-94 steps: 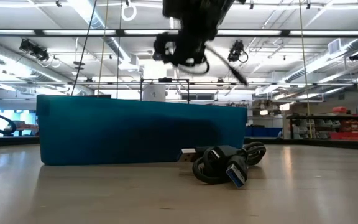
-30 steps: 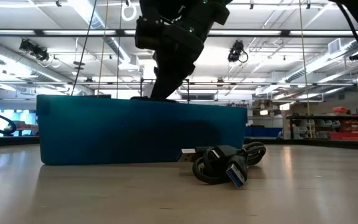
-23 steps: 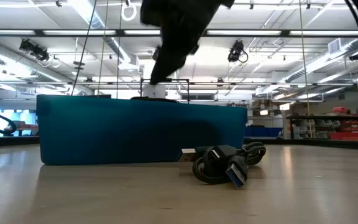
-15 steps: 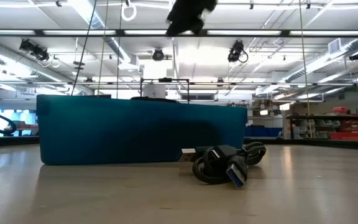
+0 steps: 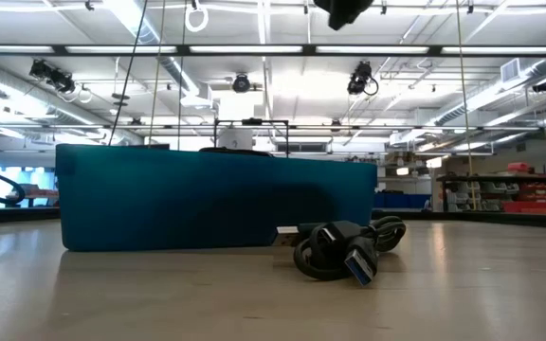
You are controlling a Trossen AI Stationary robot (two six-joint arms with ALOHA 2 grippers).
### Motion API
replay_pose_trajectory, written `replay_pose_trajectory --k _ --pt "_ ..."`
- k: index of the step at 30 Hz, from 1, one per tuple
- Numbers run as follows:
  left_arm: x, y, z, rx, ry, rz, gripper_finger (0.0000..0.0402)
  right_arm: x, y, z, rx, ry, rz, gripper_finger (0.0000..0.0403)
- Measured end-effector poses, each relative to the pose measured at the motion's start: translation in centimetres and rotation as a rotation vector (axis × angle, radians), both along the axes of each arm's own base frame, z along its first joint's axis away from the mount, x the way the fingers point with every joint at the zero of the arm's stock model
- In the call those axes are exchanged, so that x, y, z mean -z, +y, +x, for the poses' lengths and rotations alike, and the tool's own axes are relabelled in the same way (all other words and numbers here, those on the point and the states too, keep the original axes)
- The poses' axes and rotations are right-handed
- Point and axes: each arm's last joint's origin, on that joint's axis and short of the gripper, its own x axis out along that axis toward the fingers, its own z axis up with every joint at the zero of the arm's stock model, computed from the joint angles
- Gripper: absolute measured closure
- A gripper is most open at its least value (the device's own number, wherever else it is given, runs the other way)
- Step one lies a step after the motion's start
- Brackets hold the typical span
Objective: Pick and place USB-C Cables
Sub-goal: Put the black charger cable into the blue bin
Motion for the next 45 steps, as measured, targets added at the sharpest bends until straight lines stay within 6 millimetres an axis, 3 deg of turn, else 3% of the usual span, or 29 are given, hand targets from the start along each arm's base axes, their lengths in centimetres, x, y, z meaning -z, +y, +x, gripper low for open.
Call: replay_pose_trajectory --k 7,14,24,30,39,45 --pt "0.0 -0.1 0.0 0.003 0.002 0.003 0.0397 2.3 2.1 0.6 -0.038 -0.006 -0.035 0.0223" --pt "0.0 0.0 0.0 0.007 0.009 0.009 0.0397 6.6 5.1 1.3 -0.104 0.043 -0.045 0.0223" --pt "0.1 -0.1 0.0 0.014 0.018 -0.003 0.0397 13.4 7.3 1.7 -0.118 0.154 -0.07 0.0227" --pt "0.1 -0.1 0.0 0.023 0.028 -0.018 0.0397 15.2 7.6 2.5 -0.135 0.153 -0.078 0.0228" --pt "0.2 -0.1 0.0 0.023 0.03 -0.018 0.0397 16.3 6.9 3.2 -0.159 0.114 -0.084 0.0228" --pt "0.2 -0.1 0.0 0.023 0.029 -0.018 0.0397 17.6 5.9 2.7 -0.143 0.16 -0.092 0.0228"
